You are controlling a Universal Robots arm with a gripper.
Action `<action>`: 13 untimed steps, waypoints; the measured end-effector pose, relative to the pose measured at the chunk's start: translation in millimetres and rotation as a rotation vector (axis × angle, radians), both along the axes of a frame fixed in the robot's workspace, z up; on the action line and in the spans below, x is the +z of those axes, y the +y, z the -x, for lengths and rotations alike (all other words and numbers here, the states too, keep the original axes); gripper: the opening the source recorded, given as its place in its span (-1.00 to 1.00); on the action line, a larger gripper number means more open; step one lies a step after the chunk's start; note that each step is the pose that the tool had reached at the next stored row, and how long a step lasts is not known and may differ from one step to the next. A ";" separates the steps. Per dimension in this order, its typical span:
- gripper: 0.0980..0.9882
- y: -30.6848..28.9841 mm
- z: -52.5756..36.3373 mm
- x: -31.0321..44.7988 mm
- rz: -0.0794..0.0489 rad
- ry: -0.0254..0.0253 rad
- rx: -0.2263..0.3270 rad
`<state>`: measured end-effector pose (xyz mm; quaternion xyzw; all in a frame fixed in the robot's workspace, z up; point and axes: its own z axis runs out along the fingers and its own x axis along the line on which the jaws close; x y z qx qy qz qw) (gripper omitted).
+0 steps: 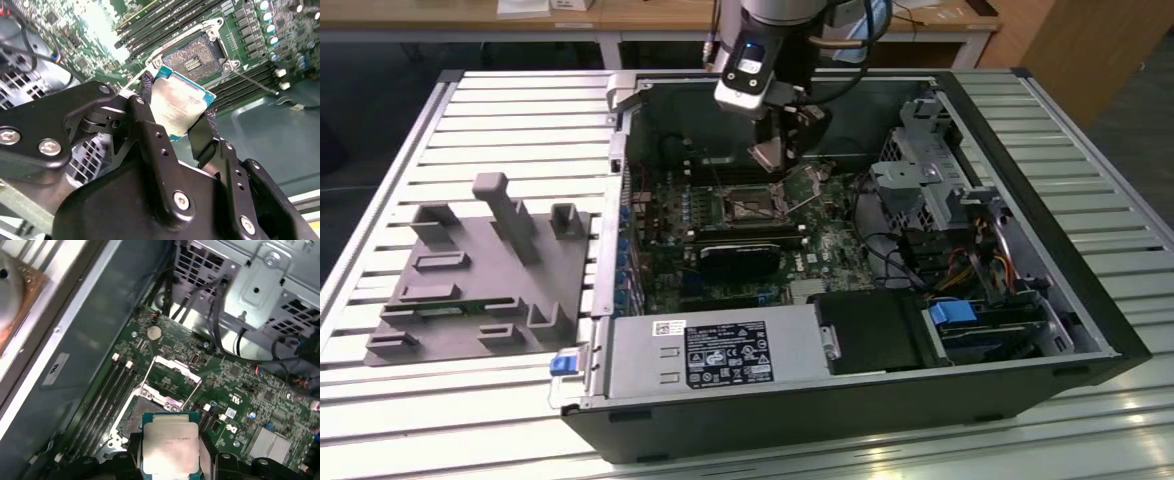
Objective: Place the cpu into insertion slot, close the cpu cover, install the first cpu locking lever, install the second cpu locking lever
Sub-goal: 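Place the cpu into insertion slot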
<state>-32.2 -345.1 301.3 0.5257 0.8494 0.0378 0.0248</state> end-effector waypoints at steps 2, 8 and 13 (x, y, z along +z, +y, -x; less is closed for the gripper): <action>-0.01 0.0 0.0 -2.0 0.000 0.0000 -0.037; -0.01 0.0 0.1 -9.7 0.002 -0.0002 -0.137; -0.01 0.0 1.1 -17.1 0.004 -0.0003 -0.202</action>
